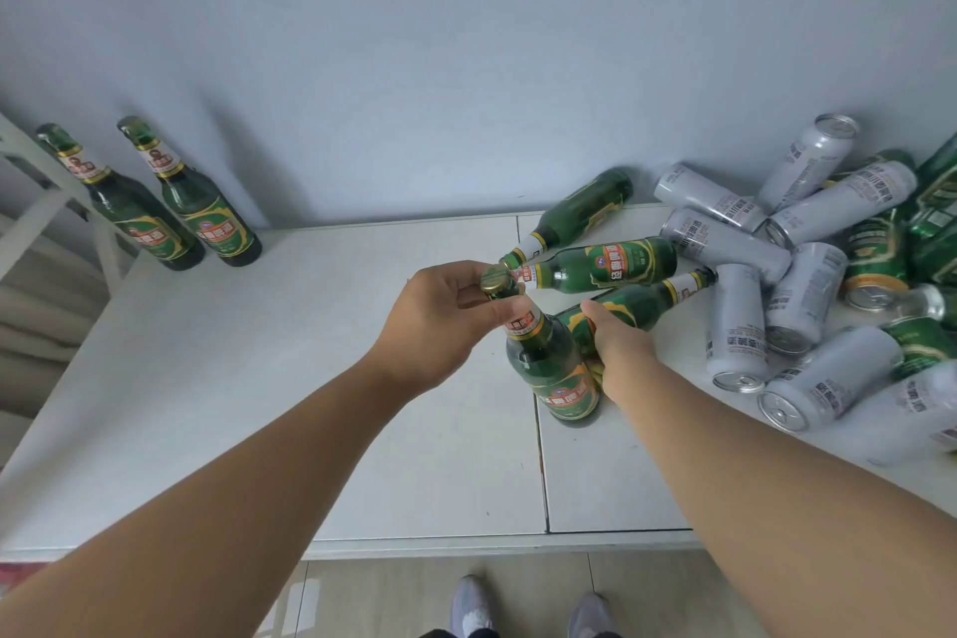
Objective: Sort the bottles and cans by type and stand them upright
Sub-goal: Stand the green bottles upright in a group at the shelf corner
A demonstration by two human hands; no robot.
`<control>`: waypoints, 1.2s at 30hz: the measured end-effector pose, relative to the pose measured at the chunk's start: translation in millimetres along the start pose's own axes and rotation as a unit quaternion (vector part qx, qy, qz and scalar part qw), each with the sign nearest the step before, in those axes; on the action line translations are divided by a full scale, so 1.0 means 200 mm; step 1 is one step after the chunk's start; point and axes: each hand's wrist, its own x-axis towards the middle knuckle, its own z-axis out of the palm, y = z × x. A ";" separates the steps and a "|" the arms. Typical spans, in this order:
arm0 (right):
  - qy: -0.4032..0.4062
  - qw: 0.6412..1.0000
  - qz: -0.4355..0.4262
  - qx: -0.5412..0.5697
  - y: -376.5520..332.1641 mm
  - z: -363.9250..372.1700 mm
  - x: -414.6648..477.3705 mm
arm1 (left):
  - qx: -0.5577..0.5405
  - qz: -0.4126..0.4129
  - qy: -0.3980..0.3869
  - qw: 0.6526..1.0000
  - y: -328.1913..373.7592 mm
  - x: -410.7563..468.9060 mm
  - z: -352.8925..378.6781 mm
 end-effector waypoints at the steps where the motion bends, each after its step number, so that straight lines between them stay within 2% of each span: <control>1: 0.010 1.000 -0.017 -0.006 0.00 -0.01 -0.02 | 0.000 0.006 -0.005 1.000 0.01 0.00 0.01; 7: 0.020 0.991 -0.129 -0.035 0.05 -0.10 -0.03 | 0.015 0.046 -0.025 0.999 0.03 -0.01 0.09; 16: 0.005 0.951 -0.288 -0.116 0.04 -0.28 -0.03 | 0.069 0.075 -0.019 0.995 0.07 -0.04 0.13; 27: -0.060 0.902 -0.373 -0.207 0.00 -0.36 -0.14 | 0.011 0.078 0.070 0.994 0.14 -0.13 0.14; 33: -0.098 0.873 -0.416 -0.236 -0.02 -0.30 -0.20 | 0.026 0.093 0.126 0.987 0.22 -0.19 0.10; 36: -0.117 0.855 -0.438 -0.250 -0.02 -0.27 -0.24 | 0.071 0.089 0.151 0.982 0.24 -0.22 0.07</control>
